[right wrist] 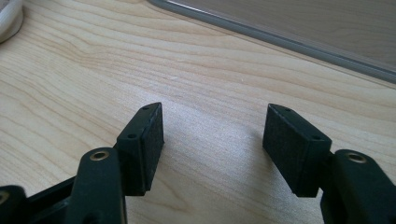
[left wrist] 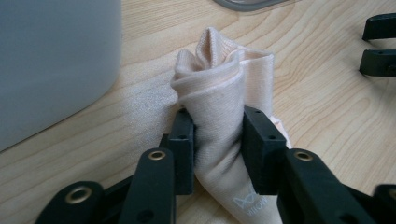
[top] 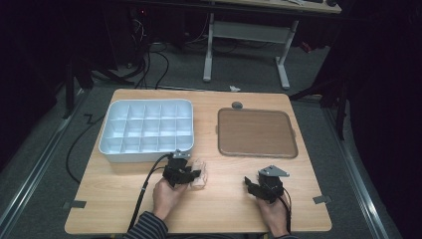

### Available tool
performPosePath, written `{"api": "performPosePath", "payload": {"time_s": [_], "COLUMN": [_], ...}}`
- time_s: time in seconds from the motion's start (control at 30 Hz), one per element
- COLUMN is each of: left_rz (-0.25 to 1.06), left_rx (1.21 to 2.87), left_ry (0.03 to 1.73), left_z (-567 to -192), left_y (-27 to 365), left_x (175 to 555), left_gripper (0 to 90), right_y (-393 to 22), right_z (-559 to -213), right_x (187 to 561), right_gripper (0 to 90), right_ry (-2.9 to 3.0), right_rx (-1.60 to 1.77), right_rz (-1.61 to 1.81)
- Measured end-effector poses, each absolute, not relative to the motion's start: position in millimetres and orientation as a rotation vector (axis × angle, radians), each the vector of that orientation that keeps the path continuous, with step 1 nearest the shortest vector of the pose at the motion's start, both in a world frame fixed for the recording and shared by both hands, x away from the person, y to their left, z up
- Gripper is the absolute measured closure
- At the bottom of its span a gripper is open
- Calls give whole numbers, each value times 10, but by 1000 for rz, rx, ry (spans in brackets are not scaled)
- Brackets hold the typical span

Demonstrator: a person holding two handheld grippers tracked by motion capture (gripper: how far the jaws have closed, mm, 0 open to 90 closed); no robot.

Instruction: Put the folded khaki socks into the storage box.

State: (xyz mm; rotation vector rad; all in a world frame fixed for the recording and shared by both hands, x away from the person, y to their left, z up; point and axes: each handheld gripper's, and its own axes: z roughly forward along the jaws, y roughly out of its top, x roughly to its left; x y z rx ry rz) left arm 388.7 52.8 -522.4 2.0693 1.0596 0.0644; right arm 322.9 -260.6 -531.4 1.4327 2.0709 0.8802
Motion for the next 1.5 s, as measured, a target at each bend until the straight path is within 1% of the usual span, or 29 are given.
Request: {"api": "performPosePath", "payload": {"time_s": [0.13,0.33,0.67,1.03,1.33,1.5], "left_rz": [62,44,5,25,-5,-9], "left_rx": [2070,2068,2055,2057,2042,2019], "left_ry": [1048,1022,983,939,918,917], "left_z": [-5217,-5217,-5186,-5128,-5123,-5084], "left_y": [534,561,579,575,552,607], "left_x": [3884,3896,3878,3822,3801,3803], "left_gripper": [727,751,759,762,765,765], "right_y": [-2605,-2606,-2603,-2598,-2600,-2599], "right_z": [-5314,-5314,-5314,-5315,-5315,-5315], "right_x": [3230,3232,3232,3233,3232,3232], "right_gripper": [370,360,347,349,349,349], "right_ry": [2075,2080,2092,2096,2094,2094], "right_rx": [1431,1429,1420,1415,1417,1417], "right_rz": [880,884,890,889,889,888]}}
